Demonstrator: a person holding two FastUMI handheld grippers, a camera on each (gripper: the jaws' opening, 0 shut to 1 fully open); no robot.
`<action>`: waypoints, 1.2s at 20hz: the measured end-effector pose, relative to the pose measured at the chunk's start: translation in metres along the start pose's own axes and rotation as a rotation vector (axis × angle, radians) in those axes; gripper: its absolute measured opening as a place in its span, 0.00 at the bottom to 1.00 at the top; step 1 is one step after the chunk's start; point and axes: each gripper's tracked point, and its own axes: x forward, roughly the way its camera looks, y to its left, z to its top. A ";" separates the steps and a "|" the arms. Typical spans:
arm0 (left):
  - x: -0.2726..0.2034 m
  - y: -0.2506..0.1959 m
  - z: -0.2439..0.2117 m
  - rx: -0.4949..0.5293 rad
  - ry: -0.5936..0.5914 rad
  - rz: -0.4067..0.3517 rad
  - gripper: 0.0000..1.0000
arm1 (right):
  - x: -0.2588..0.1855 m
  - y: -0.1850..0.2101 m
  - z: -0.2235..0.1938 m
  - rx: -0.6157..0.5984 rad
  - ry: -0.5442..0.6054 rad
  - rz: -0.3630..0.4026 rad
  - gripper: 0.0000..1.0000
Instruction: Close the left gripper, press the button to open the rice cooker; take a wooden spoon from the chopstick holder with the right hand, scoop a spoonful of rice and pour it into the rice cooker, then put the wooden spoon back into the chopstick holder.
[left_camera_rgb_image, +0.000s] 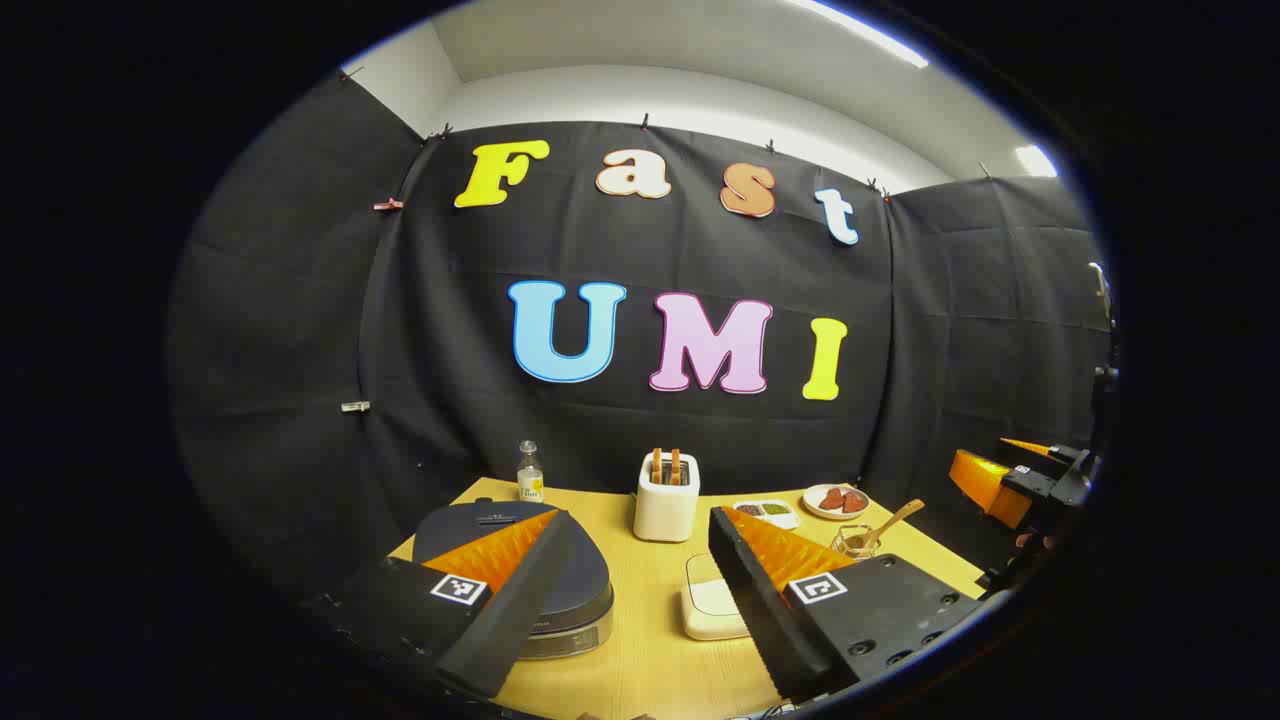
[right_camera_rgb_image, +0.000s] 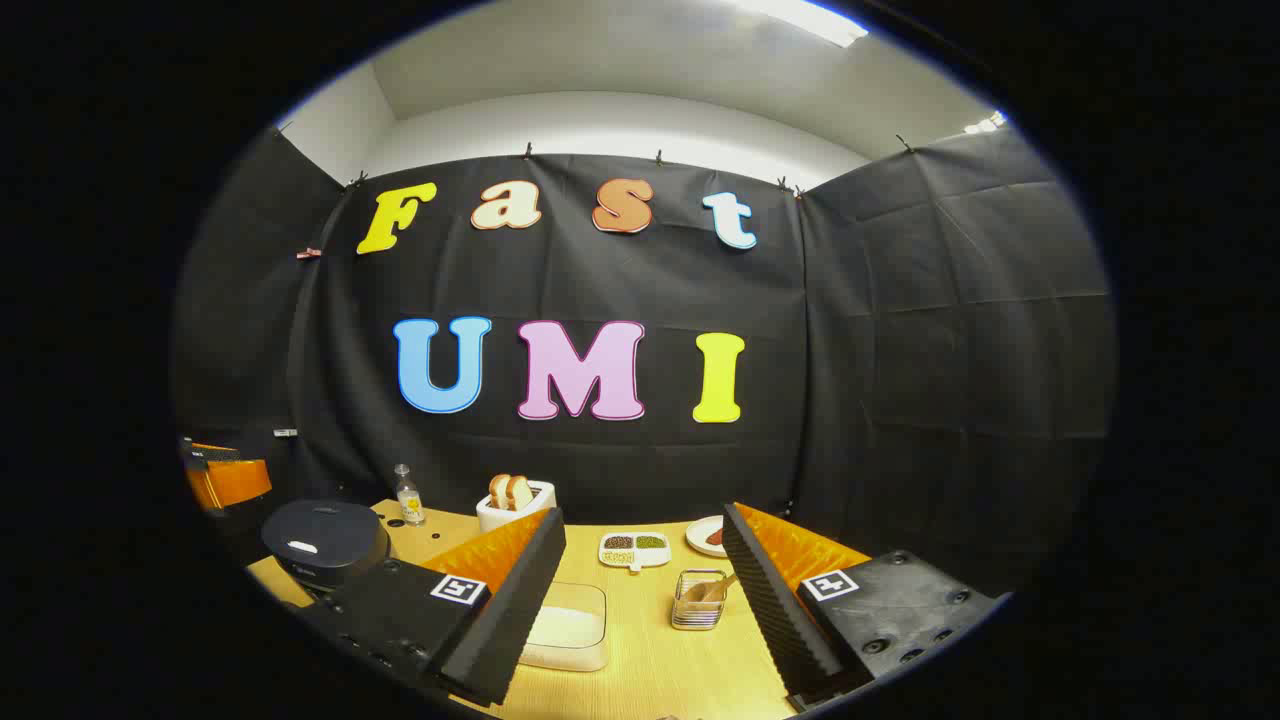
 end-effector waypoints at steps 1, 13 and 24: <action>-0.001 0.000 0.001 -0.003 -0.003 0.002 0.94 | 0.001 -0.001 -0.001 -0.002 0.002 -0.001 0.98; -0.003 0.002 -0.002 -0.015 -0.005 -0.002 0.94 | -0.008 -0.003 -0.008 0.002 0.025 -0.007 0.99; 0.016 0.041 0.003 0.014 -0.007 0.072 0.94 | -0.009 0.009 -0.013 0.017 0.048 0.012 0.99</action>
